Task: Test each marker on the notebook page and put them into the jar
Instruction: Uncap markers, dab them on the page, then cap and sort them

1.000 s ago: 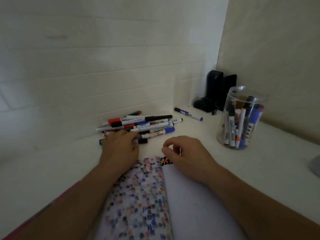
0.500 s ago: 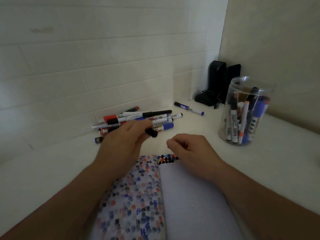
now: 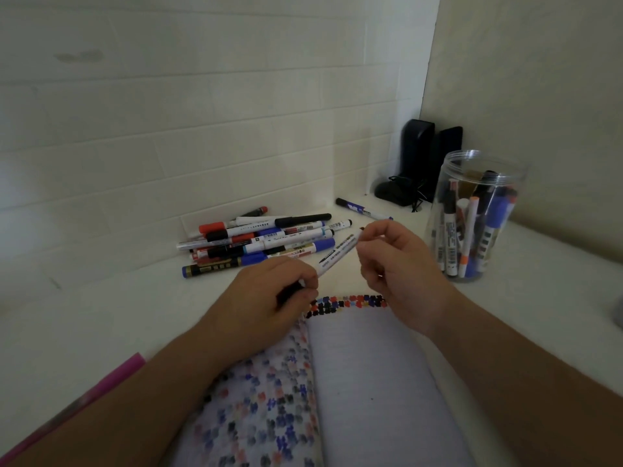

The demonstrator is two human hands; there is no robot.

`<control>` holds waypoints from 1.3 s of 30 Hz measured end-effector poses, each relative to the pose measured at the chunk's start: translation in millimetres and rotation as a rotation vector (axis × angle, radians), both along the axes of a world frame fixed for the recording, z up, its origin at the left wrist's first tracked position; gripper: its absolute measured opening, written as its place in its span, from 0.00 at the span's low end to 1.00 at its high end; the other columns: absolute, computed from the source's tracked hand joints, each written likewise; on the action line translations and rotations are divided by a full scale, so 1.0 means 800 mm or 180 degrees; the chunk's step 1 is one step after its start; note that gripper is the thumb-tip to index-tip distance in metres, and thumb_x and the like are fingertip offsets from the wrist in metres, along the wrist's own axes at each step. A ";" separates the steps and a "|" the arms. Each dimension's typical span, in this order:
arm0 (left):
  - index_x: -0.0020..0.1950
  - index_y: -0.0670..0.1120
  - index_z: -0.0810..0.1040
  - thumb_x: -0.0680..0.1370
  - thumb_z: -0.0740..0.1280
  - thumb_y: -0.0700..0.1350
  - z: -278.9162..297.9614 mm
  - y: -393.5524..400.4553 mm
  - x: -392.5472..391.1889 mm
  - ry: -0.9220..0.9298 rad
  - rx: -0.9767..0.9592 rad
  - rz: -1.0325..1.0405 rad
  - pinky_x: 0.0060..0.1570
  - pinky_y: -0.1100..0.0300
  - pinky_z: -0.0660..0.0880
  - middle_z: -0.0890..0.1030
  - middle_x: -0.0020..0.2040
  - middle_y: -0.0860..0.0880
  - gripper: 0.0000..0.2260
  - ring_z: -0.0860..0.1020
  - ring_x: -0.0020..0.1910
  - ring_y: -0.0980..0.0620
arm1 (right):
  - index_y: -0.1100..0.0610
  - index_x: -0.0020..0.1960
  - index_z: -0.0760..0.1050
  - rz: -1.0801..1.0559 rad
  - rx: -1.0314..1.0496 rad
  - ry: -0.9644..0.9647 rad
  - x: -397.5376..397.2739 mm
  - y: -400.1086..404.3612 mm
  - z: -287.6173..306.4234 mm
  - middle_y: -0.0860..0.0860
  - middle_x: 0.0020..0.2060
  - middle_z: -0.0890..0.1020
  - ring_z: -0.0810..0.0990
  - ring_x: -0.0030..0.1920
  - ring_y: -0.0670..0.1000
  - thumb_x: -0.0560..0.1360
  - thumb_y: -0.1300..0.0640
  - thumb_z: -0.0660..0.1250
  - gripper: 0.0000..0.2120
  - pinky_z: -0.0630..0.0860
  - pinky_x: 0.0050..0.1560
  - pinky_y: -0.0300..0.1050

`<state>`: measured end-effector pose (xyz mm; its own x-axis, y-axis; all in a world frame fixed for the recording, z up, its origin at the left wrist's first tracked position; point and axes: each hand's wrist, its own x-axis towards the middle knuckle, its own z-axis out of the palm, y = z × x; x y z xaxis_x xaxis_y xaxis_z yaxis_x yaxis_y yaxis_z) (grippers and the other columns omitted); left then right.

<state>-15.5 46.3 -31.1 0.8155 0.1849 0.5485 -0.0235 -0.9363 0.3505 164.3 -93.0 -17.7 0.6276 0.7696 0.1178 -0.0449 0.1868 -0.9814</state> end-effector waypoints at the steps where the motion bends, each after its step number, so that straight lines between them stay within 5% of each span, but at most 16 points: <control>1: 0.54 0.56 0.76 0.82 0.66 0.46 -0.002 0.002 0.001 0.0010 -0.0086 0.0072 0.41 0.61 0.76 0.78 0.45 0.61 0.05 0.79 0.42 0.57 | 0.58 0.52 0.76 -0.0034 -0.0047 0.0042 0.001 0.000 0.000 0.52 0.33 0.75 0.68 0.31 0.51 0.80 0.65 0.67 0.04 0.65 0.31 0.44; 7: 0.72 0.63 0.65 0.84 0.63 0.48 -0.008 0.005 0.008 0.0318 -0.0563 0.0415 0.44 0.70 0.74 0.80 0.46 0.61 0.19 0.79 0.45 0.62 | 0.45 0.60 0.69 -0.0146 -0.0201 -0.0387 -0.011 0.005 -0.011 0.50 0.41 0.79 0.74 0.32 0.49 0.78 0.60 0.72 0.17 0.73 0.34 0.44; 13: 0.64 0.55 0.76 0.84 0.62 0.51 -0.015 0.011 0.013 0.0602 -0.0327 0.0658 0.38 0.69 0.66 0.77 0.43 0.60 0.10 0.75 0.42 0.63 | 0.45 0.46 0.76 -0.0512 -0.0450 -0.2178 -0.006 -0.003 -0.016 0.44 0.34 0.78 0.74 0.30 0.44 0.79 0.53 0.72 0.06 0.74 0.31 0.35; 19: 0.59 0.59 0.70 0.83 0.65 0.50 -0.011 0.014 0.007 0.0322 -0.0845 0.0881 0.47 0.72 0.72 0.80 0.54 0.59 0.08 0.77 0.50 0.64 | 0.43 0.46 0.76 -0.0597 -0.0667 -0.2538 0.017 -0.011 -0.011 0.35 0.41 0.79 0.76 0.38 0.42 0.79 0.49 0.72 0.06 0.72 0.39 0.37; 22: 0.55 0.61 0.70 0.82 0.67 0.47 -0.007 0.012 0.007 0.0288 -0.1036 0.0815 0.50 0.70 0.75 0.83 0.56 0.59 0.10 0.80 0.51 0.64 | 0.42 0.51 0.75 -0.0580 -0.1008 -0.3045 0.024 -0.014 -0.010 0.38 0.40 0.77 0.74 0.42 0.40 0.81 0.47 0.67 0.01 0.71 0.46 0.43; 26: 0.49 0.62 0.70 0.78 0.72 0.48 -0.001 0.006 0.008 0.0206 -0.0986 0.0782 0.47 0.75 0.74 0.83 0.46 0.63 0.12 0.80 0.48 0.69 | 0.39 0.58 0.78 -0.0607 -0.1506 -0.4530 0.001 -0.010 -0.002 0.35 0.44 0.78 0.72 0.52 0.45 0.81 0.37 0.54 0.16 0.67 0.58 0.53; 29: 0.48 0.56 0.73 0.74 0.76 0.51 -0.002 0.001 0.010 0.0189 -0.0564 0.0771 0.44 0.72 0.74 0.80 0.42 0.62 0.12 0.79 0.41 0.65 | 0.41 0.57 0.79 -0.0499 -0.1671 -0.5093 -0.025 0.002 -0.002 0.40 0.46 0.81 0.78 0.49 0.49 0.82 0.37 0.50 0.20 0.69 0.54 0.53; 32: 0.48 0.52 0.78 0.72 0.77 0.51 -0.002 0.003 0.011 0.0222 -0.0316 0.0814 0.41 0.70 0.74 0.83 0.42 0.57 0.11 0.79 0.40 0.61 | 0.44 0.61 0.76 -0.0071 -0.1740 -0.4881 -0.031 0.008 -0.007 0.44 0.49 0.78 0.77 0.48 0.49 0.85 0.43 0.55 0.14 0.71 0.47 0.47; 39: 0.47 0.51 0.80 0.74 0.76 0.54 -0.012 0.010 0.015 0.0417 -0.0039 0.0545 0.41 0.57 0.79 0.84 0.40 0.55 0.10 0.80 0.39 0.59 | 0.40 0.60 0.78 0.0360 -0.1985 -0.4418 -0.024 0.009 -0.012 0.44 0.44 0.82 0.77 0.43 0.44 0.83 0.36 0.53 0.17 0.74 0.42 0.45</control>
